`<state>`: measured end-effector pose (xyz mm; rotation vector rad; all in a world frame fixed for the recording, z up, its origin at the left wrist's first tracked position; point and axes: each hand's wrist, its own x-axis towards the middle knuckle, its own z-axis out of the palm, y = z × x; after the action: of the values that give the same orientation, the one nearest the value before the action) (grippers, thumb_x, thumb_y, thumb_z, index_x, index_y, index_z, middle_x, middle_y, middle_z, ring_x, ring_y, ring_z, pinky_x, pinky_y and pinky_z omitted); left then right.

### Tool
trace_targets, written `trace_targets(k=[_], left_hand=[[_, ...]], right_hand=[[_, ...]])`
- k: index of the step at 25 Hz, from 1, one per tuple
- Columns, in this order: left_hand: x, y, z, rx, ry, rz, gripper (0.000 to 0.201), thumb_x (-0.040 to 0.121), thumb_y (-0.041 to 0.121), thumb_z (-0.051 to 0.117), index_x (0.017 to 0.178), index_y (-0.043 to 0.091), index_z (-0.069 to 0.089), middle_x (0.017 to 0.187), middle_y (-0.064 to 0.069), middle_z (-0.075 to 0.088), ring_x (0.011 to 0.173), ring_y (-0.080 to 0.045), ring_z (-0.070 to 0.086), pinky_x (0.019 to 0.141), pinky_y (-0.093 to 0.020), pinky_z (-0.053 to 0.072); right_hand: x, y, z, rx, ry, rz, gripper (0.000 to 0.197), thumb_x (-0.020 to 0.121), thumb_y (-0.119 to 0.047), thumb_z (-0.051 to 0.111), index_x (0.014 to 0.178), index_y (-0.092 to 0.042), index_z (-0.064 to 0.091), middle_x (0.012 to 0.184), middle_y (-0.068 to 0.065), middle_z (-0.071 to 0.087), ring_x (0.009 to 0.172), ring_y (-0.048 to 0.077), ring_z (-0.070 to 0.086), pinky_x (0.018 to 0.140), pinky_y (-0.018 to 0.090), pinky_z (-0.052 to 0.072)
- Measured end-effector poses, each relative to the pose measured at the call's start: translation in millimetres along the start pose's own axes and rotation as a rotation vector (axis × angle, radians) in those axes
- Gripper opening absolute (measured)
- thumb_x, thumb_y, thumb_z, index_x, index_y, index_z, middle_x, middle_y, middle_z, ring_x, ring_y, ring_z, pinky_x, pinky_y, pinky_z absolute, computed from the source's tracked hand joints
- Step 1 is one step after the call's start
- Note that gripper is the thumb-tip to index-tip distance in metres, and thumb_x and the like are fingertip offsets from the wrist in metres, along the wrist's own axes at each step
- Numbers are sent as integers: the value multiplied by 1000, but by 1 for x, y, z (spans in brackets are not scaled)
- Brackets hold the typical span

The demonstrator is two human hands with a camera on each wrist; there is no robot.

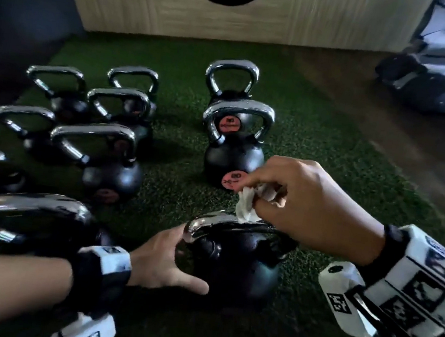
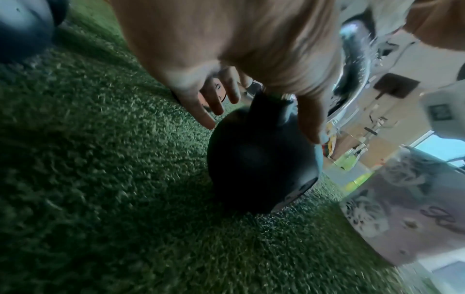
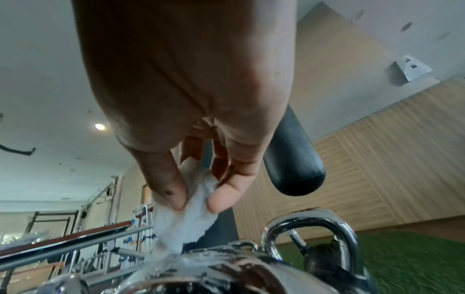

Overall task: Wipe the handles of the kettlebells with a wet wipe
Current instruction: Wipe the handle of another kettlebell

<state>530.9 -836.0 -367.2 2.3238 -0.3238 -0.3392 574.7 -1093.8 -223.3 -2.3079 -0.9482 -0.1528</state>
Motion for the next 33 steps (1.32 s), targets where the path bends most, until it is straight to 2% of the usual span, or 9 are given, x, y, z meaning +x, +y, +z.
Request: trace_targets(k=[4, 8, 13, 16, 20, 24, 26, 29, 33], left_hand=[[17, -5, 51, -272, 181, -24, 66, 61, 63, 85, 115, 28, 73, 118, 18, 73, 115, 4, 64, 108, -29, 48], [29, -8, 76, -549, 326, -25, 64, 68, 49, 86, 121, 18, 68, 120, 7, 74, 117, -9, 67, 104, -27, 50], [33, -9, 93, -683, 454, -58, 59, 69, 45, 85, 120, 19, 69, 120, 6, 74, 116, -10, 68, 98, -23, 52], [35, -10, 97, -705, 498, -74, 59, 68, 46, 85, 117, 17, 69, 118, 4, 75, 114, -12, 69, 102, -33, 52], [37, -16, 104, -724, 541, -127, 74, 62, 51, 87, 120, 11, 67, 118, -2, 74, 115, -15, 69, 107, -44, 50], [39, -21, 110, -766, 566, -144, 81, 59, 53, 89, 123, 11, 65, 120, -4, 73, 115, -17, 69, 107, -48, 49], [39, -22, 111, -775, 565, -143, 88, 56, 58, 89, 126, 11, 63, 123, -4, 72, 116, -17, 68, 108, -47, 49], [39, -22, 112, -772, 579, -117, 82, 57, 57, 87, 125, 15, 65, 126, -4, 69, 117, -13, 67, 106, -36, 50], [39, -21, 112, -745, 612, -80, 72, 57, 57, 83, 115, 16, 69, 114, 4, 74, 107, 0, 68, 89, -11, 49]], right_hand=[[-5, 7, 5, 25, -76, 0, 25, 85, -45, 59, 100, -34, 76, 93, -16, 60, 87, -3, 61, 73, 5, 46], [-13, 11, 12, 60, -119, 50, 31, 92, -51, 59, 111, -33, 76, 100, -17, 54, 91, -5, 58, 78, 6, 42], [-16, 10, 21, 1, -59, 7, 16, 88, -30, 76, 102, -22, 81, 98, -8, 60, 87, 3, 60, 81, 18, 47], [-18, 5, 21, -55, -64, -48, 10, 88, -24, 77, 95, -20, 82, 91, -6, 64, 84, 5, 60, 79, 20, 47], [-24, 13, 4, -130, -74, 70, 8, 84, -29, 79, 92, -27, 81, 83, -23, 57, 76, -9, 54, 75, 9, 46], [-24, 8, 7, -134, -74, 55, 10, 88, -26, 76, 95, -24, 81, 88, -14, 67, 77, 0, 60, 73, 15, 47], [-31, 11, 1, -102, -48, 105, 11, 89, -26, 75, 98, -24, 81, 89, -14, 70, 77, -3, 61, 75, 13, 48], [-39, 23, -11, -119, -48, 220, 10, 87, -26, 76, 96, -27, 81, 82, -30, 60, 71, -20, 56, 69, -2, 39], [-42, 32, -1, -16, -18, 271, 24, 89, -19, 73, 113, -19, 74, 95, -18, 61, 81, -22, 46, 71, -9, 34]])
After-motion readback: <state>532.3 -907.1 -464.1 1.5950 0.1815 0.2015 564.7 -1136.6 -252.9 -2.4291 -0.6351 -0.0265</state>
